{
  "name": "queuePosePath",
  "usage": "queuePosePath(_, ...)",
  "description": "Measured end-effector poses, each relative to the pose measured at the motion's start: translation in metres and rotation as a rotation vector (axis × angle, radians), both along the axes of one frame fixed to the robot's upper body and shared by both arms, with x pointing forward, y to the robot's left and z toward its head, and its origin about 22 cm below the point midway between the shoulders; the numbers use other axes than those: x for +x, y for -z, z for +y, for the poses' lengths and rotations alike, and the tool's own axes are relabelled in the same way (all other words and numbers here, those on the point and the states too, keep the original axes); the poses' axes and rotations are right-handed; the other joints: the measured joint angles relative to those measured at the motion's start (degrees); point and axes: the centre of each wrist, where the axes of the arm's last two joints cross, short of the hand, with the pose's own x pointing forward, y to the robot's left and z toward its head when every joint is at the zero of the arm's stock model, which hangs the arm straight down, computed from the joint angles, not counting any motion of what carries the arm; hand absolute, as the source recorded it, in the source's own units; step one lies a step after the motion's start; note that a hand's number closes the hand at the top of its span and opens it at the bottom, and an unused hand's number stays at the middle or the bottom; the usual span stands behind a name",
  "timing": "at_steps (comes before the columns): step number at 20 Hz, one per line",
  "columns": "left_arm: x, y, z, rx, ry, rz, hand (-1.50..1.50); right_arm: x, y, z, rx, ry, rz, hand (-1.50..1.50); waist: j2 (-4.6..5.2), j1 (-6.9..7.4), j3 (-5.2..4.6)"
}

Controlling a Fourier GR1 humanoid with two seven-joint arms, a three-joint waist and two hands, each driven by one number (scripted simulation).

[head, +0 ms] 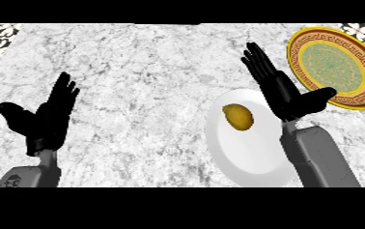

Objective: Pick the lemon from the plate and place it in the plate

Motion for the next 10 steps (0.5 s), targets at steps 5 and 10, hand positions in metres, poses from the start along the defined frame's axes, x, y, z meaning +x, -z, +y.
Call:
queuePosePath(5,-0.001,0.004,0.006,0.083,0.08,-0.038,0.0,0.009,-0.01,0.048,-0.054,-0.123,0.156,1.5,-0.18,0.39,0.53)
queuePosePath(10,-0.008,0.02,0.003,0.14,0.164,-0.046,0.0,0.008,-0.015,0.073,-0.315,-0.048,0.079,-1.5,-0.74,0.22,0.37)
